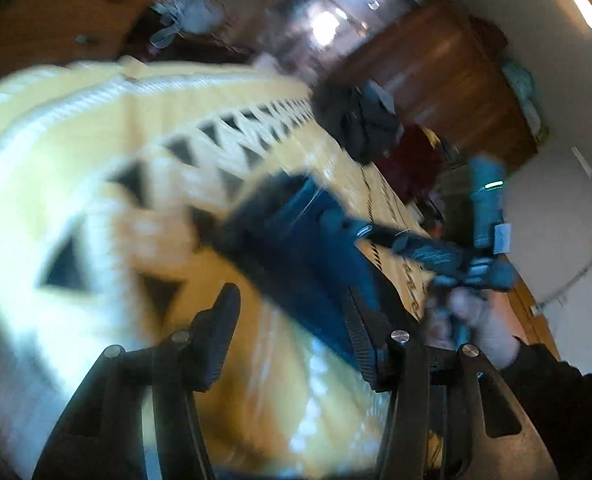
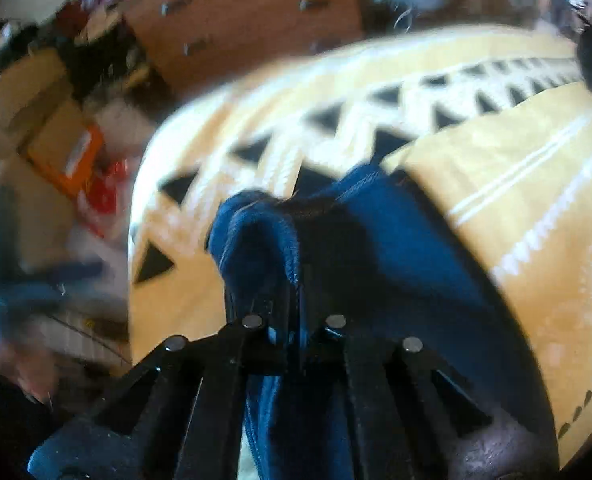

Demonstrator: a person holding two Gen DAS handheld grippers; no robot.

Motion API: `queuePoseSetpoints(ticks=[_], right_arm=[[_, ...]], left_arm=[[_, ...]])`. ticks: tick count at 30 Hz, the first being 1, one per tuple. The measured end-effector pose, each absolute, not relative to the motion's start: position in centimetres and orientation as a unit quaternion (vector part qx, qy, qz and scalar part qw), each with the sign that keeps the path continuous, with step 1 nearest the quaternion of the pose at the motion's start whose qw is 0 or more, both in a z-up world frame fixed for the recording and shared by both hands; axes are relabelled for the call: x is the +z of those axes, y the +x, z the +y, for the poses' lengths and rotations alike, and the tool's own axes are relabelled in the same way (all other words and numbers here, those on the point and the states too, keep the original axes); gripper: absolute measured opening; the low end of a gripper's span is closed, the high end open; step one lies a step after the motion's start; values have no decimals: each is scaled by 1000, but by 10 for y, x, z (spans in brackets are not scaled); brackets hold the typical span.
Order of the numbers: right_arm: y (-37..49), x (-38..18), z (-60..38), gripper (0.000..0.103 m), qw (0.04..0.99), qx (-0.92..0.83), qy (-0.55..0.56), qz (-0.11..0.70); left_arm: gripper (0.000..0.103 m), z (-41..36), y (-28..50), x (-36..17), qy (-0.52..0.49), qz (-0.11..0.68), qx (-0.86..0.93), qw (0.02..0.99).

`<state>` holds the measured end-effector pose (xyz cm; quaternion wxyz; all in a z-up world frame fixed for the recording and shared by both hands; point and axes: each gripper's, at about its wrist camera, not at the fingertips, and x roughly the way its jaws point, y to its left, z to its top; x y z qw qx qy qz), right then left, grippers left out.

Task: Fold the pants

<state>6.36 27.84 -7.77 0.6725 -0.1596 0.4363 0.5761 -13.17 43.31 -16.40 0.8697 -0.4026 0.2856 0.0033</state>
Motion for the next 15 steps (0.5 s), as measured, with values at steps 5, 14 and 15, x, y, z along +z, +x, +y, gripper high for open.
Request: queuePoseSetpoints(ticks=[5, 14, 15], right_arm=[[62, -43, 244, 3, 697, 577, -127, 407], [34, -63, 289, 21, 659, 621, -140, 401], [27, -80, 295, 27, 631, 631, -154, 424]], left_arm=[[54, 435, -64, -174, -415, 303, -27, 857], [54, 496, -68, -177, -475, 237, 75, 844], [51, 500, -81, -184, -485, 238, 92, 837]])
